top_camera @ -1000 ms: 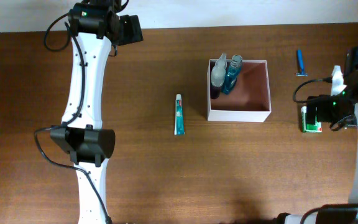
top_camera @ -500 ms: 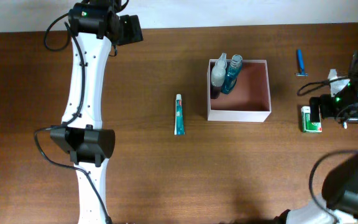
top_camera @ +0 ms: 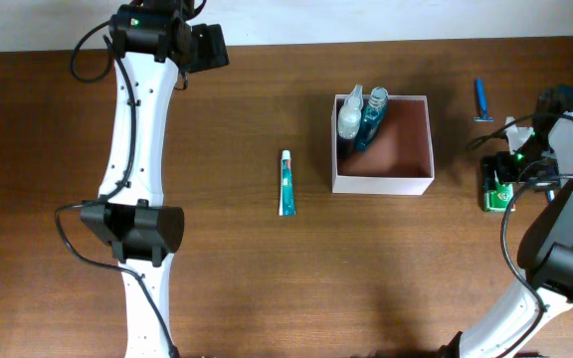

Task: Pack container
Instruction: 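Lower the right gripper around the Dettol soap bar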

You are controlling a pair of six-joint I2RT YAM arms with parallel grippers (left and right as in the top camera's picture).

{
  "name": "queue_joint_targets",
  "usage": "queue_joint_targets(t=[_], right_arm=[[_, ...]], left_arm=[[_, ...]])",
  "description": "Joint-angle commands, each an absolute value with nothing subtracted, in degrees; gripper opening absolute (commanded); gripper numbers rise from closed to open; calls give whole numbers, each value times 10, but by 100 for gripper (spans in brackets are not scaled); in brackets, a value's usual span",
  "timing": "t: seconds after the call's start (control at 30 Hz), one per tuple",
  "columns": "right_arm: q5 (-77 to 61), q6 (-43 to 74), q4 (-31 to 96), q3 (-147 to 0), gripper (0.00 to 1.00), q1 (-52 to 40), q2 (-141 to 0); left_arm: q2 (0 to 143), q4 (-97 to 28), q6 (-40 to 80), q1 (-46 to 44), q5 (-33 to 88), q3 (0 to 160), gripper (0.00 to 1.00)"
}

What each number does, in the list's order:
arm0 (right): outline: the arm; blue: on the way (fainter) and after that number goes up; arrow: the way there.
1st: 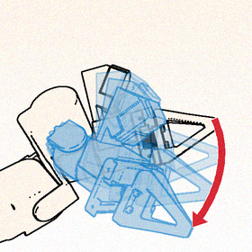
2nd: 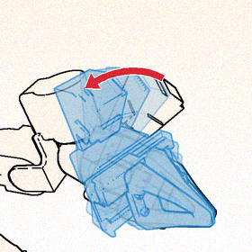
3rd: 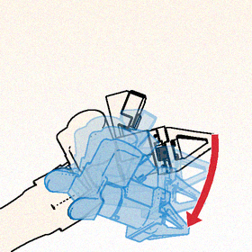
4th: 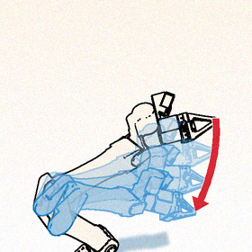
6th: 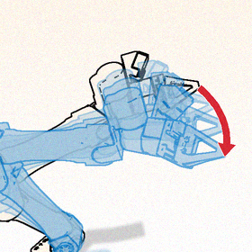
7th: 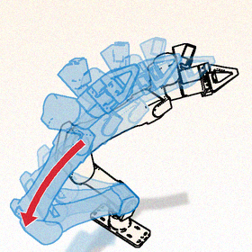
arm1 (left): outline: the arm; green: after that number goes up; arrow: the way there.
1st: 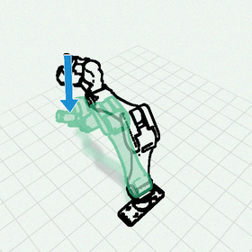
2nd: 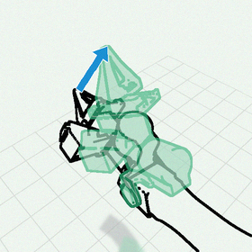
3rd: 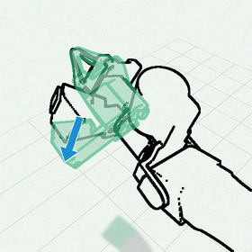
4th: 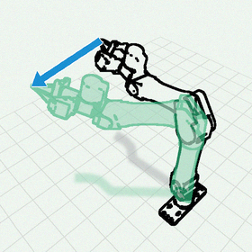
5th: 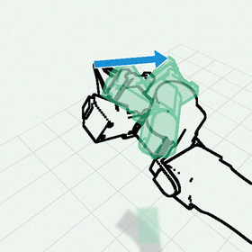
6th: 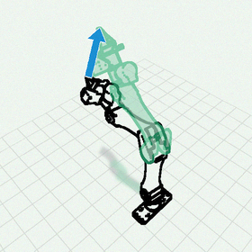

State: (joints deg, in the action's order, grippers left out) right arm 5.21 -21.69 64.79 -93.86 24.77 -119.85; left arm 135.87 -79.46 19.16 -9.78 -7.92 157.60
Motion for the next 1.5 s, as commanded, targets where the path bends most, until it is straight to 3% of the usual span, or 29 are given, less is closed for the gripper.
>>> queue_joint_targets(t=[0.0,1.47], right_arm=[[46,-223,643,-946,99,251,-1217],[30,-237,576,-880,99,252,-1242]], left_arm=[[1359,-793,197,-95,-84,1573,99],[1359,-793,197,-95,-84,1573,99]])
